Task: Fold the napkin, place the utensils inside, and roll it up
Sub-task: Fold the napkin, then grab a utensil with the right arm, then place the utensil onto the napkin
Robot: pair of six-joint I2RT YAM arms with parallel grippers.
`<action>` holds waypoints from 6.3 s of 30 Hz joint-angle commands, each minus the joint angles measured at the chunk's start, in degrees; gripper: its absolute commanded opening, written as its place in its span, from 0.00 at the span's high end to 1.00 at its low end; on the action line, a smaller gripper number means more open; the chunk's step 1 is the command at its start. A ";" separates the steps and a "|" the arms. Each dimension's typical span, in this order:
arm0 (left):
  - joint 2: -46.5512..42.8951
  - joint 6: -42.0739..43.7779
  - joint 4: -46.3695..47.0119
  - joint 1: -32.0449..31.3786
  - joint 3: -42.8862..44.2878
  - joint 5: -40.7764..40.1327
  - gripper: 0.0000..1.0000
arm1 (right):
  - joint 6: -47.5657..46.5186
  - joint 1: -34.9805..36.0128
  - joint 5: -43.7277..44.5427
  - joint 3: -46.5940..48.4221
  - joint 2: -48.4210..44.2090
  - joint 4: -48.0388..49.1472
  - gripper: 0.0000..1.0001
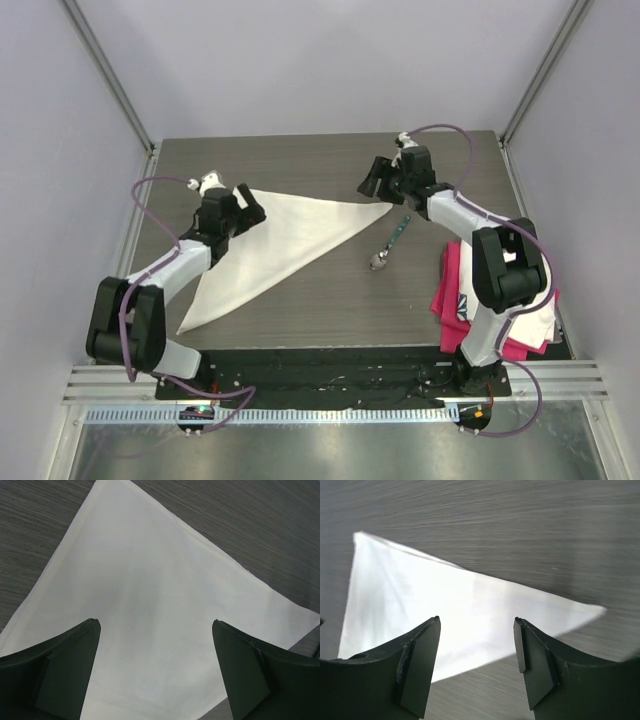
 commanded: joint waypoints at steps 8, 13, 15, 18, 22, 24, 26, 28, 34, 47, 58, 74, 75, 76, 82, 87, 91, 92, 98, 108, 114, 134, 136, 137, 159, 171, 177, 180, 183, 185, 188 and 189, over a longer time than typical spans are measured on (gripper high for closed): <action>13.26 0.84 10.29 1.02 2.14 5.06 0.00 | 0.65 7.45 -16.30 15.47 17.10 8.28 0.30; 14.50 0.85 10.81 1.19 -0.40 4.44 0.00 | 2.42 7.54 -17.98 17.24 21.78 8.37 0.30; 14.32 0.41 11.43 1.28 -1.46 3.92 0.00 | 2.68 7.45 -17.02 17.06 23.00 7.50 0.30; 14.06 -0.91 10.73 1.28 -2.78 2.86 0.00 | 2.68 7.36 -13.77 17.15 24.24 5.31 0.30; 13.44 -3.37 9.24 1.28 -4.62 1.72 0.00 | 2.42 7.10 -4.28 17.32 24.77 0.65 0.30; 13.44 -4.08 9.32 1.28 -5.33 2.24 0.00 | 1.63 6.92 -1.81 17.58 24.95 0.20 0.30; 13.53 -4.26 9.85 1.19 -5.77 2.60 0.00 | 1.36 6.66 -1.98 18.29 25.73 -0.32 0.30; 13.62 -4.34 10.20 1.28 -5.68 2.95 0.00 | 1.01 6.48 -2.51 19.60 26.35 -0.50 0.30; 13.18 -2.94 8.10 1.19 0.98 5.23 0.00 | -1.27 6.48 -10.23 24.70 28.11 -0.59 0.30; -0.78 9.62 -27.39 1.19 31.40 -1.27 0.00 | -4.61 5.87 -6.22 22.88 4.57 -8.31 0.30; -3.69 16.66 -47.82 1.28 32.49 0.28 0.00 | -3.82 2.44 10.32 5.91 -6.69 -28.98 0.30; -11.52 17.37 -40.59 1.37 24.20 8.57 0.00 | 2.15 0.33 16.47 3.08 -0.99 -33.55 0.43; -11.34 17.10 -40.86 1.37 24.38 9.10 0.00 | 2.50 0.33 16.47 3.35 0.15 -33.46 0.43; -11.17 16.84 -41.12 1.37 24.55 9.10 0.00 | 2.77 0.42 16.65 3.78 0.77 -33.38 0.43; -11.96 16.66 -41.12 1.28 24.73 11.83 0.00 | 5.93 0.42 16.74 3.88 3.32 -30.92 0.44; -12.22 16.84 -41.74 1.28 25.25 11.04 0.00 | 7.69 0.33 16.56 4.31 4.73 -29.86 0.44; -12.40 16.84 -41.74 1.19 25.17 11.04 0.00 | 8.13 0.42 16.91 4.84 5.52 -29.68 0.44; -12.40 16.84 -41.83 1.19 25.17 11.04 0.00 | 8.22 0.33 16.91 4.84 5.78 -29.77 0.44; -12.48 16.75 -41.74 0.93 25.17 11.39 0.00 | 9.18 0.33 16.30 5.46 5.87 -29.51 0.44; -12.66 16.75 -41.65 0.31 25.08 12.00 0.00 | 10.76 0.42 13.67 6.25 6.31 -28.63 0.44; -12.57 16.75 -41.65 0.22 25.17 12.09 0.00 | 11.47 0.42 12.08 6.42 6.23 -27.84 0.45; -12.31 16.66 -41.56 0.14 24.99 12.97 0.00 | 7.87 2.70 18.41 12.40 12.64 -34.51 0.55; -12.40 16.75 -41.48 0.14 24.99 13.06 0.00 | 7.60 2.88 18.32 13.19 13.87 -35.48 0.64; -12.40 16.75 -41.65 0.14 25.08 13.06 0.00 | 7.17 3.05 18.32 13.37 14.31 -35.66 0.70; -13.54 16.22 -41.39 0.14 24.99 12.27 0.00 | 39.58 16.75 19.53 -1.49 -7.32 -11.07 0.99; -16.70 16.93 -40.86 0.22 24.55 8.05 0.00 | 56.81 33.37 28.78 14.24 10.00 -7.27 0.99; -17.93 16.93 -40.51 0.22 24.38 7.87 0.00 | 62.44 36.45 32.82 14.77 12.99 -8.76 0.99; -18.46 16.93 -40.51 0.22 24.38 7.70 0.00 | 62.71 37.42 33.17 16.61 14.40 -10.69 0.99; -18.72 16.93 -40.51 0.22 24.29 7.78 0.00 | 64.29 37.77 33.09 15.57 14.93 -11.67 0.99; -18.90 16.93 -40.42 0.22 24.20 7.70 0.00 | 65.43 37.77 33.17 14.52 14.75 -11.67 0.99; -19.16 17.01 -40.33 0.22 24.20 7.43 0.00 | 66.31 37.77 34.40 12.23 13.87 -11.75 0.99; -19.25 17.01 -40.33 0.14 24.20 7.43 0.00 | 66.14 37.77 34.67 11.79 13.44 -11.67 0.99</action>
